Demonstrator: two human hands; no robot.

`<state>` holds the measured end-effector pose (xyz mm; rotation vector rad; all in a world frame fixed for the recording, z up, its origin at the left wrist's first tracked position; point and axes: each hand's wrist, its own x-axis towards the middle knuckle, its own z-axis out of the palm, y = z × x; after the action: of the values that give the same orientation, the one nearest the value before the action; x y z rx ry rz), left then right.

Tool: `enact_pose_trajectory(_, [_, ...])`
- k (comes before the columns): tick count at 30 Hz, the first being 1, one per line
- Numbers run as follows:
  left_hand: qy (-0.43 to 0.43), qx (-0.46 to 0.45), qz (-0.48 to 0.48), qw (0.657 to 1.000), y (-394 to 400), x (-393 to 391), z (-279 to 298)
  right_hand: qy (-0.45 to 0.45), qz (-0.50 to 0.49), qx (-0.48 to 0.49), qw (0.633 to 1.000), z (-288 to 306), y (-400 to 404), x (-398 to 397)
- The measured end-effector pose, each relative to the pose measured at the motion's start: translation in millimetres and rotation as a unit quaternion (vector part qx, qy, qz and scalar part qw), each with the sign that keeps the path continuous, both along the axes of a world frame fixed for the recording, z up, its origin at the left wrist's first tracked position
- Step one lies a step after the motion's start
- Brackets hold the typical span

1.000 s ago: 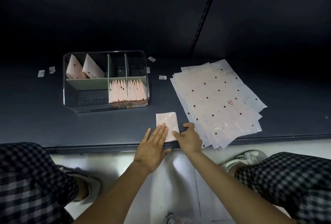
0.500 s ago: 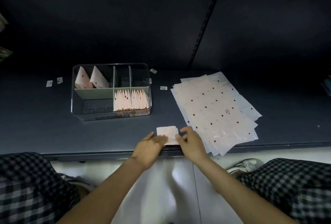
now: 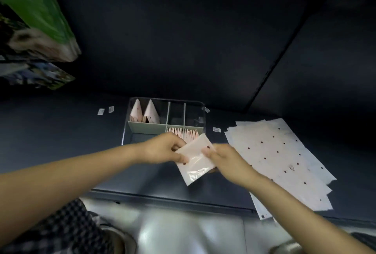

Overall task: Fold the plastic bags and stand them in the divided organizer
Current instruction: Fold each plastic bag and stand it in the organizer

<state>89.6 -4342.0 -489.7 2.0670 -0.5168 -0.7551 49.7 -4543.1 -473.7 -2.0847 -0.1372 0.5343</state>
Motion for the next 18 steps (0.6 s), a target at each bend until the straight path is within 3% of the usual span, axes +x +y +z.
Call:
enact_pose_trajectory(2, [0.016,-0.021,0.058,0.998,15,7,-3,0.015,-0.002,0.045,0.999,11,9,21])
enact_pose_trajectory(5, [0.020,-0.069,0.120,0.990,34,25,-7,-0.014,0.023,0.002,1.000,13,29,53])
enact_pose_trajectory(7, [-0.028,-0.050,0.165,0.985,47,39,-12,-0.028,-0.011,-0.020,0.999,11,44,76])
enact_pose_trajectory(9, [-0.138,0.103,0.166,0.971,62,55,-22,-0.055,-0.055,-0.052,0.996,5,58,100])
enact_pose_trajectory(12, [-0.225,0.315,0.106,0.916,81,71,-37,-0.136,-0.090,-0.138,0.977,-6,80,134])
enact_pose_trajectory(15, [-0.275,0.392,0.056,0.876,92,84,-50,-0.206,-0.073,-0.222,0.950,-23,109,152])
enact_pose_trajectory(18, [-0.269,0.403,0.025,0.875,94,90,-56,-0.237,-0.042,-0.274,0.931,-43,138,158])
